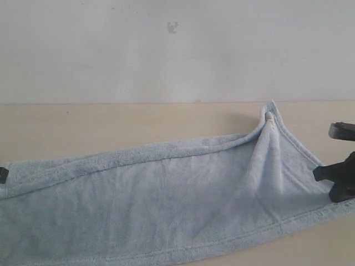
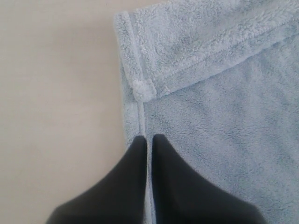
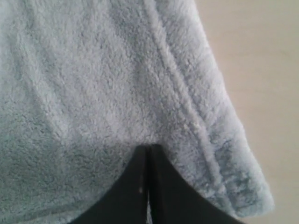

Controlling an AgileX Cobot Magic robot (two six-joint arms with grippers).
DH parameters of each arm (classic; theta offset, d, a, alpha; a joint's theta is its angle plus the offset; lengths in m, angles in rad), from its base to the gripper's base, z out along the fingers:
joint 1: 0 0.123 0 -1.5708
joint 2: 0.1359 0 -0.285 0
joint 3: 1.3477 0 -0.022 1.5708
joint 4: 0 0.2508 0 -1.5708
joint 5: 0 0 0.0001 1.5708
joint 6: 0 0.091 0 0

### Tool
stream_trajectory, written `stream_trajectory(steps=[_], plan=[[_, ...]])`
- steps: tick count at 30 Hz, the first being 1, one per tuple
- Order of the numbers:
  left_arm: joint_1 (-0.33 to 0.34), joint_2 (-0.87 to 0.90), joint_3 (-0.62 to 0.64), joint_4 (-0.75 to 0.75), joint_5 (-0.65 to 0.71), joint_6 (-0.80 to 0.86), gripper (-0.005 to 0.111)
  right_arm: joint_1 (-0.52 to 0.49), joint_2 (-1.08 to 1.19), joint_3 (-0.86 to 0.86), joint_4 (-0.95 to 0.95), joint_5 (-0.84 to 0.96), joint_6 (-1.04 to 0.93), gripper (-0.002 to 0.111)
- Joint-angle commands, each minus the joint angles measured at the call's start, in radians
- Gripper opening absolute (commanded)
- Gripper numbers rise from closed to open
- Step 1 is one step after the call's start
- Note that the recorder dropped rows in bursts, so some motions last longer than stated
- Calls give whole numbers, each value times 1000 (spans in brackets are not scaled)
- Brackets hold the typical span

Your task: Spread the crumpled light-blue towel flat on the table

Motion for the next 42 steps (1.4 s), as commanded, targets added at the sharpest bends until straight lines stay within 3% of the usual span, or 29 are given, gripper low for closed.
stream_trajectory(steps=[1,9,15,18,19,21,27,42], plan=[[-1,-4,-5,-10,-7,6,4,-3,-51,118,-221,-24,209,0],[-1,-4,-5,-10,-14,6,8,-3,-244,265,-375,-50,408,0],[-1,-4,-5,-119,-36,77,49,-1,-391,265,-335,-129,420,0],[-3,10,-5,-205,-107,163,58,-1,-448,265,-188,-153,319,0],[-3,45,-14,-203,-157,207,56,8,-475,265,-43,-149,181,0],[-5,130,-77,-190,-164,289,54,51,-495,265,68,-136,65,0],[-5,344,-235,-202,-70,345,55,212,-495,265,68,-150,53,0],[-42,497,-233,-210,-176,330,51,232,-495,265,68,-168,52,0]])
